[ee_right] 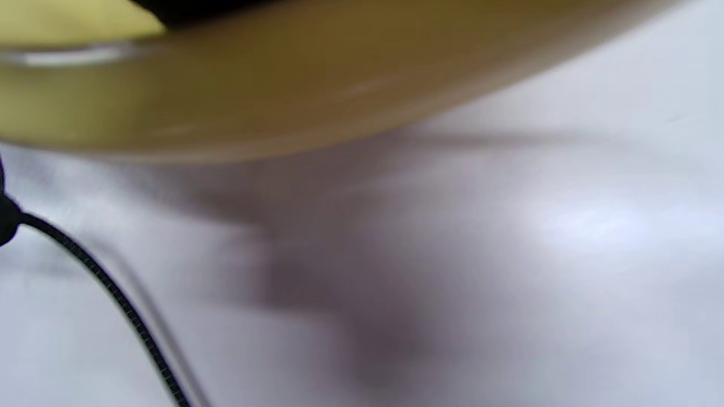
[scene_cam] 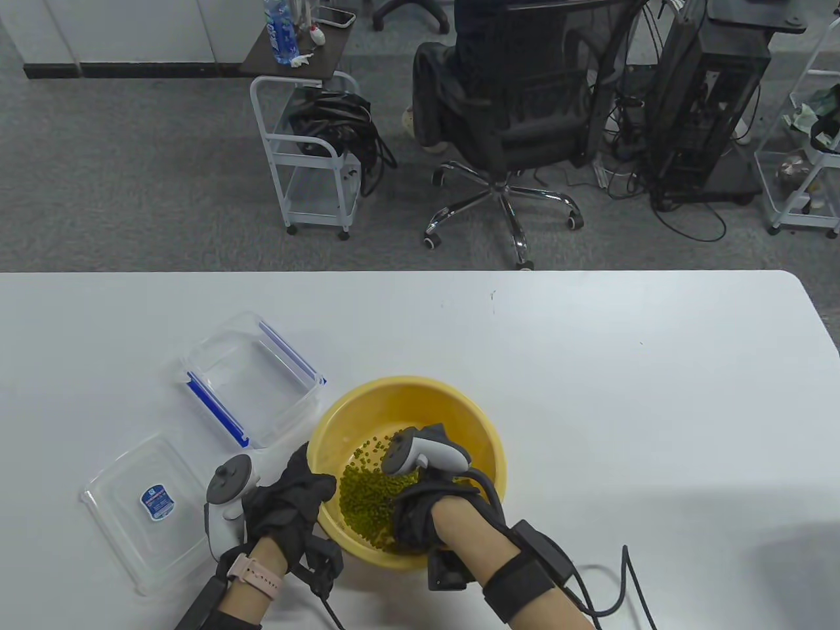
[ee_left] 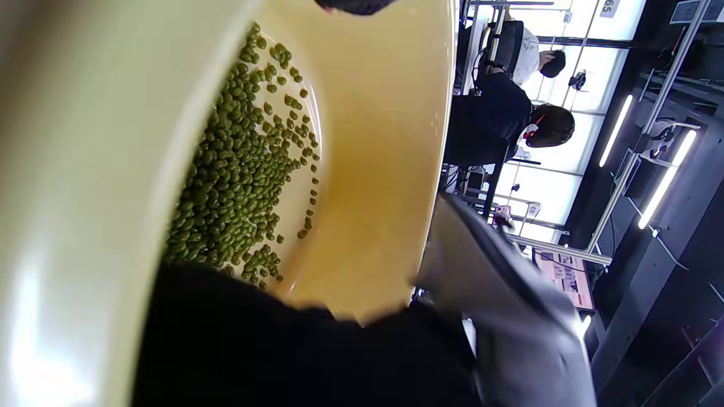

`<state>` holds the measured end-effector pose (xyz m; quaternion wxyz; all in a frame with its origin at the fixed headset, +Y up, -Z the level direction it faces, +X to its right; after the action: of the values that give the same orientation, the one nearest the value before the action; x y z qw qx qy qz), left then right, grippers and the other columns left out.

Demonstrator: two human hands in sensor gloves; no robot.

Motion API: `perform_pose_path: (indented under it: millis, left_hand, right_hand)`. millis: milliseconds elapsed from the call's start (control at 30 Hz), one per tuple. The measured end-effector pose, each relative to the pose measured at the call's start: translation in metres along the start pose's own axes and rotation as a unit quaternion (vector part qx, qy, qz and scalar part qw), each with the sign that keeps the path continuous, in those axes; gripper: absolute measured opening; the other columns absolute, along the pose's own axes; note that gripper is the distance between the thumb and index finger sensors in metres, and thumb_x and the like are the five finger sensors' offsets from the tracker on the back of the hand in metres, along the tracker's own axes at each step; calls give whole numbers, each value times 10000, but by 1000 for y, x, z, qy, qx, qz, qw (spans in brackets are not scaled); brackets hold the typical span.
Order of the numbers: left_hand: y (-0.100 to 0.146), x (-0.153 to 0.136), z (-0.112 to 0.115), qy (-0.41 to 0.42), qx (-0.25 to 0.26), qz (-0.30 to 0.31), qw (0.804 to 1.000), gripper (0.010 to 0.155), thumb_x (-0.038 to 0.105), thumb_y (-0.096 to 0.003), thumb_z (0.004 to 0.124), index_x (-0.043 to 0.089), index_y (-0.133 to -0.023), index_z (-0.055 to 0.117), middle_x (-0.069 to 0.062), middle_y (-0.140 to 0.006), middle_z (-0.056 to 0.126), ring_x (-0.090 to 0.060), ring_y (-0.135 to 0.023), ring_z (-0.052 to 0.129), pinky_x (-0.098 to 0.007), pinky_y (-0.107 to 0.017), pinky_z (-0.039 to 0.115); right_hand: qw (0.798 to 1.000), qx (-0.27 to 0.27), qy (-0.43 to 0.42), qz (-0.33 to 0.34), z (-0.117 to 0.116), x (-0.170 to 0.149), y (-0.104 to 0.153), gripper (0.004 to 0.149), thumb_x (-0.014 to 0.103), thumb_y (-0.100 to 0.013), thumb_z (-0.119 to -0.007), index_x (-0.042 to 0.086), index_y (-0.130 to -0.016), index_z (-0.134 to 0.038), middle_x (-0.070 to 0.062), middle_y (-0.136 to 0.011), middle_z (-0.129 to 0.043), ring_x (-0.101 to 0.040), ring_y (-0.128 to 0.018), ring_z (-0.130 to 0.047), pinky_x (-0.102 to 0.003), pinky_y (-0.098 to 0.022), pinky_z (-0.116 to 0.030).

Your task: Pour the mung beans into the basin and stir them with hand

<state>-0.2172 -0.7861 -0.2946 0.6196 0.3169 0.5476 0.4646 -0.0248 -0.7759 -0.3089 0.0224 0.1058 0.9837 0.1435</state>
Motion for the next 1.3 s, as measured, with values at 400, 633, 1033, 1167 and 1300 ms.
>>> perform_pose_path:
  millis: [400, 633, 1033, 1167, 1300]
  left_hand:
    - [0, 0, 0, -4, 0, 3, 1000, 714, 47, -486, 640, 53, -1065, 222, -273, -1070, 229, -539, -971, 312, -629, -672, 427]
    - [0, -1, 0, -4, 9, 9, 1000, 709, 47, -481, 642, 50, -1065, 240, -276, -1069, 247, -540, -968, 326, -630, -669, 434]
    - [1, -1, -1, -7, 8, 7, 1000, 709, 45, -481, 640, 58, -1069, 242, -272, -1073, 251, -537, -973, 326, -630, -673, 432]
    - [1, -1, -1, -12, 4, 8, 1000, 711, 44, -482, 639, 60, -1069, 239, -272, -1074, 247, -538, -972, 324, -630, -673, 431]
    - [1, -2, -1, -15, 4, 8, 1000, 711, 44, -481, 639, 58, -1068, 238, -274, -1072, 249, -539, -970, 328, -630, -671, 434]
  right_hand:
    - [977, -145, -153, -39, 87, -6, -26, 492, 383, -416, -636, 401, -882, -480, 93, -1003, -336, -201, -916, -330, -381, -728, -383]
    - [986, -74, -124, -85, 59, -54, -7, 482, 344, -422, -647, 255, -885, -551, -44, -961, -426, -319, -883, -397, -457, -676, -438]
    - [998, 29, -41, 30, 3, 20, -17, 505, 374, -400, -657, 266, -880, -541, -57, -942, -445, -323, -857, -425, -467, -653, -459]
    - [991, 8, -132, 36, 32, 38, -29, 538, 410, -412, -641, 393, -896, -407, 132, -1005, -184, -200, -921, -211, -380, -741, -298]
    - [981, -71, -180, -4, 67, 24, -35, 527, 435, -414, -629, 422, -887, -397, 167, -996, -167, -162, -921, -188, -365, -750, -259]
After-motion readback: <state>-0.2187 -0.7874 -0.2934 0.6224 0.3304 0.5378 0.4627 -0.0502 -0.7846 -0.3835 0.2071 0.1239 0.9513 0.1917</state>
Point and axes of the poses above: the tracker on the back of each hand, its own x axis roughly to the thumb side, its own y axis roughly from the fingertips to the wrist, z = x × y, the point moved 2 cm from there along -y, roughly from the wrist to the fingertips
